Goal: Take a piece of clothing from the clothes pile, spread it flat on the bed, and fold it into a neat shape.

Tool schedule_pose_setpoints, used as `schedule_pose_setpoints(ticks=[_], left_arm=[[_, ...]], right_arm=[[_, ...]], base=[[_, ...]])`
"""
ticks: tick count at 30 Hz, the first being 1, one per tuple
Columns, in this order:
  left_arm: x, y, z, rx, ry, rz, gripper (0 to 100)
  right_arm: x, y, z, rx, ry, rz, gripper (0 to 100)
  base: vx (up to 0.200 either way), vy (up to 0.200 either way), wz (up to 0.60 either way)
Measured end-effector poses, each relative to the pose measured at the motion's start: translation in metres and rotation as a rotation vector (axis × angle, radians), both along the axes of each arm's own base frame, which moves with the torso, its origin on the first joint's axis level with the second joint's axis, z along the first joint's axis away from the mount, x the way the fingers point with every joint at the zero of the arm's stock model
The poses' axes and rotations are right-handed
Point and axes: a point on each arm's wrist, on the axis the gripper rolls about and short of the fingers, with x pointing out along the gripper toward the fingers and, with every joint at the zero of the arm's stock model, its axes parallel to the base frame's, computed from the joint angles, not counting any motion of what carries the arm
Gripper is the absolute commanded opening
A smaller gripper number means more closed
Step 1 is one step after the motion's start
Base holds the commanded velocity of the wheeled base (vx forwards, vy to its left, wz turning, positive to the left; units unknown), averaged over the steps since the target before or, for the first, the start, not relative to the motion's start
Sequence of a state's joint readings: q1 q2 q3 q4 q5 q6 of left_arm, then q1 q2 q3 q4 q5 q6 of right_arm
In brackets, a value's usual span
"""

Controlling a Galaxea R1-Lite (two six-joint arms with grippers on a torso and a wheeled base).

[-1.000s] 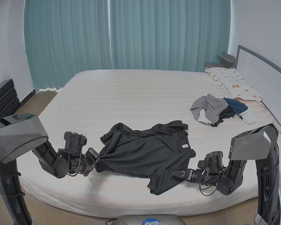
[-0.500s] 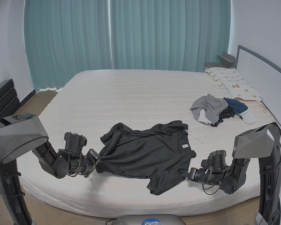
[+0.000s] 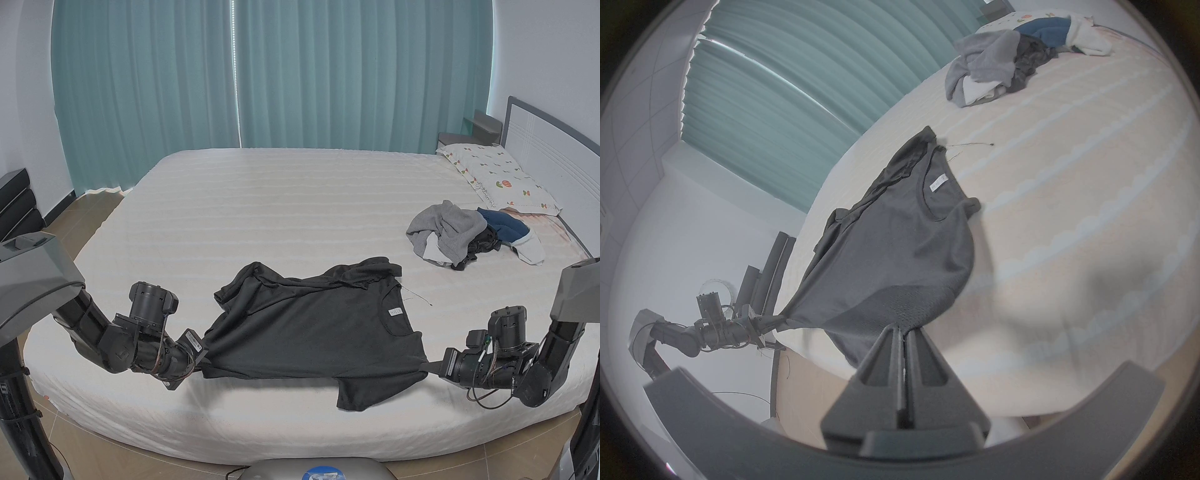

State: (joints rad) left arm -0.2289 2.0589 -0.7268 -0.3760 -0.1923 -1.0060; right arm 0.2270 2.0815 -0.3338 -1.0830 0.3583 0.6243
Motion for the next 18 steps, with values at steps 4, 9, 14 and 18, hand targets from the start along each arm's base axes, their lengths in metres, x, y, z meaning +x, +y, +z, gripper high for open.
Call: schedule_pose_setpoints(ticks=[4, 9, 14, 18], left_arm=[[-0.004, 0.002, 0.003, 0.020, 0.029, -0.027, 0], [-0.016, 0.003, 0.006, 0.080, 0.137, -0.104, 0], [-0.021, 0.002, 0.007, 0.117, 0.172, -0.175, 0], [-0.024, 0.000, 0.007, 0.130, 0.188, -0.202, 0]], right_arm=[[-0.008, -0.005, 0.007, -0.035, 0.035, 0.013, 0], [-0.022, -0.014, 0.019, -0.133, 0.091, 0.072, 0], [-0.027, -0.022, 0.024, -0.195, 0.122, 0.104, 0], [-0.031, -0.026, 0.028, -0.225, 0.181, 0.119, 0]], base=[[0.000, 0.000, 0.00], [0.000, 0.000, 0.00], [0.000, 0.000, 0.00], [0.000, 0.000, 0.00]])
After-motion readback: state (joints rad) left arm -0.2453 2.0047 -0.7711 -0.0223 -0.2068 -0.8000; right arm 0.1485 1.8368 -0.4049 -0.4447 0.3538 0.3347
